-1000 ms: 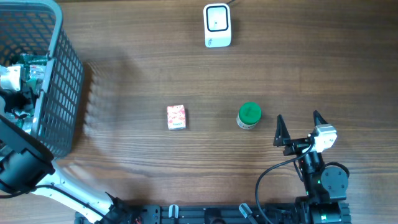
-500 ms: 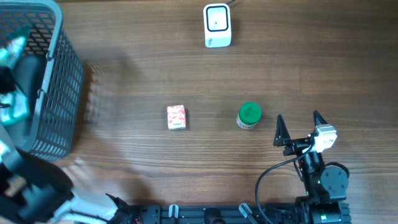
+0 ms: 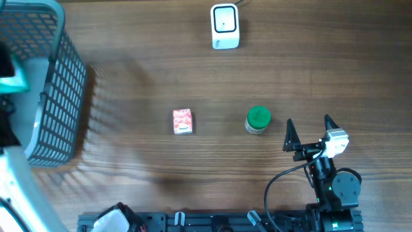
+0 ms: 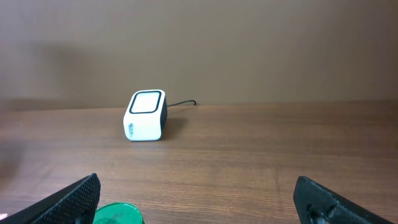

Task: Scan the item barcode

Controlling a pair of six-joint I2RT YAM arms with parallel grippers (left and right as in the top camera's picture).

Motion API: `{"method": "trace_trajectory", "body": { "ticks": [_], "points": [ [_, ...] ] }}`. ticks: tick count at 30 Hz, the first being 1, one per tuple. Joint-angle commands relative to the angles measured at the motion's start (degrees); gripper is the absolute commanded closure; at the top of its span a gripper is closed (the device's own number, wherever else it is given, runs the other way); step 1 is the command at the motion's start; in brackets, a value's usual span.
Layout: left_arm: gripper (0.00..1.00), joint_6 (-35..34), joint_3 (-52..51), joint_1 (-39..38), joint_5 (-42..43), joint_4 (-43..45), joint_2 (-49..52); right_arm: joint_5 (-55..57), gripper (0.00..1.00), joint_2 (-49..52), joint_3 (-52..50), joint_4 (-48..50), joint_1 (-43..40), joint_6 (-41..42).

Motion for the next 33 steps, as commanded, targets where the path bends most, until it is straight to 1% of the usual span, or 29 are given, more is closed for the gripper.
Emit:
{"method": "trace_trajectory", "body": {
  "ticks": [1,5,8,12,13,15,16,18,21,22,26,30,33],
  "points": [
    [0.95,-6.3,1.4,-7.5,0.0,-1.7,-4.8,-0.1,0.0,-0.5,0.0,0.2,-0.3,-0.3],
    [0.96,-11.6,1.4,-15.9,-4.7,-4.7,-6.9,-0.1,0.0,-0.5,0.0,0.2,-0.3,-0.3],
    [0.96,-16.9,1.4,-22.7,-7.5,-10.4,-7.1,-0.1,0.0,-0.5,0.0,0.2,-0.3,-0.3],
    [0.96,-29.7,1.2,-30.8,-13.9,-22.3,-4.6,-0.1,0.0,-0.5,0.0,0.2,-0.3,-0.3],
    [0.96,-31.8,0.9,-32.2,-15.4,-24.8,-3.8,-0.1,0.0,-0.5,0.0,0.2,-0.3,-0.3],
    [0.96,-37.2,-0.8,-35.8,-19.3,-29.5,-1.1,-0.1,0.0,-0.5,0.0,0.2,-0.3,-0.3],
    [0.96,-39.7,-3.5,-38.6,-21.0,-31.2,1.6,-0.1,0.0,-0.5,0.0,0.2,-0.3,-0.3],
    [0.96,-40.8,-6.5,-40.6,-21.8,-31.3,4.0,-0.1,0.0,-0.5,0.0,0.2,-0.3,-0.3],
    [0.96,-44.1,-12.0,-42.9,-23.4,-29.8,8.3,-0.1,0.0,-0.5,0.0,0.2,-0.3,-0.3],
    [0.96,-45.7,-14.5,-43.5,-24.2,-28.7,10.4,-0.1,0.0,-0.5,0.0,0.2,-0.3,-0.3],
    [0.96,-48.1,-21.9,-44.8,-24.8,-23.5,17.0,-0.1,0.0,-0.5,0.0,0.2,-0.3,-0.3],
    [0.96,-50.7,-26.0,-45.5,-24.8,-19.5,22.1,-0.1,0.0,-0.5,0.0,0.2,-0.3,-0.3],
    [0.96,-51.0,-26.9,-47.1,-24.7,-18.7,25.2,-0.1,0.0,-0.5,0.0,0.2,-0.3,-0.3]
  ]
}}
